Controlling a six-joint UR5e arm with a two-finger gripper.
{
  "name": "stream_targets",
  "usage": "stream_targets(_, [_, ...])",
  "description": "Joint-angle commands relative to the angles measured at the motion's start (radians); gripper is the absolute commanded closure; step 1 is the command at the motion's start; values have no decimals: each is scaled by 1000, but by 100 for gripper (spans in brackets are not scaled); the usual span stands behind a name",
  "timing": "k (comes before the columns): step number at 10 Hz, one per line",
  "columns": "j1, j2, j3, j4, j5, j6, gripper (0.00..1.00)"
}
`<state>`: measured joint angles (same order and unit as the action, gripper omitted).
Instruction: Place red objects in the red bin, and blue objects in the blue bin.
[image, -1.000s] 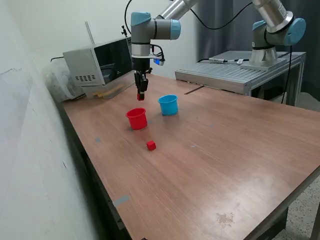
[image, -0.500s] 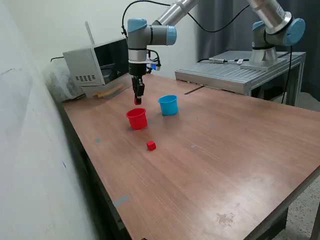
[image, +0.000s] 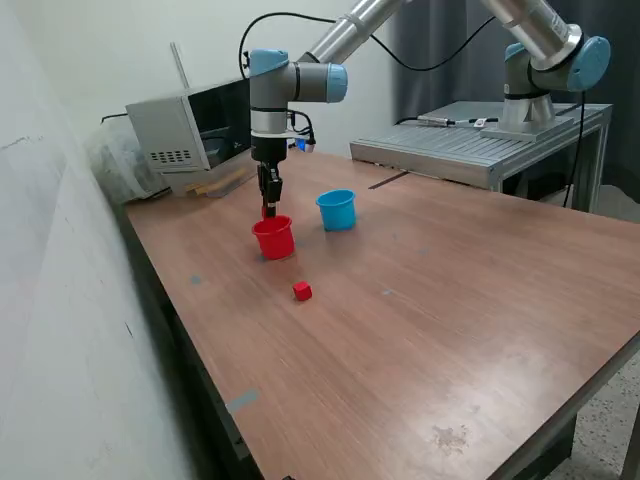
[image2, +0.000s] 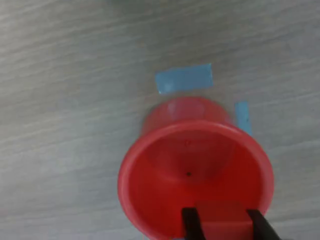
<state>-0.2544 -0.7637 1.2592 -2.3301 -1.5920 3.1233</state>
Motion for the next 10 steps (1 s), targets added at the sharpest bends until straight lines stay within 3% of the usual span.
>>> stream_targets(1, [-5,7,-3,-5,0,0,100])
stream_targets(2, [-8,7,-3,-3,0,0,100])
stream_targets(3, [-9,7,-3,-3,-2,0,0])
stream_targets(7, [-17,-9,0,9,-3,-5,0])
stream_targets(10, [26,-182,89,92,1,-8,0])
